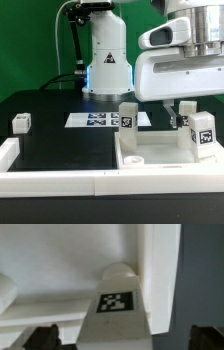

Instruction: Assemble square table

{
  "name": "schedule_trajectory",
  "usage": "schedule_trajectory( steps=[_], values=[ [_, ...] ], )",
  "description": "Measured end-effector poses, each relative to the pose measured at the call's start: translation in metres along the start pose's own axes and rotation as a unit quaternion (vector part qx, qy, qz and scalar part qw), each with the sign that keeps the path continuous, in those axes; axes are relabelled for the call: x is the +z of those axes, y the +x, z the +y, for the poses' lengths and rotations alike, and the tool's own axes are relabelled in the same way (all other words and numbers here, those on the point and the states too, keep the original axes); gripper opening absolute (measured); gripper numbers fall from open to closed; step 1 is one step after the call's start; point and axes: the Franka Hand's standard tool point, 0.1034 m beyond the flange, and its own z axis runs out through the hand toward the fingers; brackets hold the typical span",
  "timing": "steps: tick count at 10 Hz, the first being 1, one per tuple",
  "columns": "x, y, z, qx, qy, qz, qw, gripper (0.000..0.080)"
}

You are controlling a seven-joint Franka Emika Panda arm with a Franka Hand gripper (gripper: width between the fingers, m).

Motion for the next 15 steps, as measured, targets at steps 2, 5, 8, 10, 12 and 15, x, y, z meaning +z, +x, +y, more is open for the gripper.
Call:
schedule_trajectory(
  steps=[2, 5, 8, 10, 12, 15],
  values=[
    [0.0, 0.0, 0.0005, -0.001, 0.0, 0.0, 1.0, 0.0532],
    [0.0001, 0.0001, 0.0005, -0.001, 0.0, 0.0, 1.0, 0.0289],
    [0.0001, 0.0, 0.0005, 0.022, 0.0, 0.0, 1.0, 0.029],
    [0.0007, -0.0007, 0.0006, 0.102, 0.0, 0.0, 0.995, 0.029],
    [0.0013, -0.0014, 0.0006, 0.216, 0.008, 0.012, 0.976, 0.0291],
    [0.0021, -0.0027, -0.0007, 0.39, 0.01, 0.018, 0.921, 0.0291]
  ],
)
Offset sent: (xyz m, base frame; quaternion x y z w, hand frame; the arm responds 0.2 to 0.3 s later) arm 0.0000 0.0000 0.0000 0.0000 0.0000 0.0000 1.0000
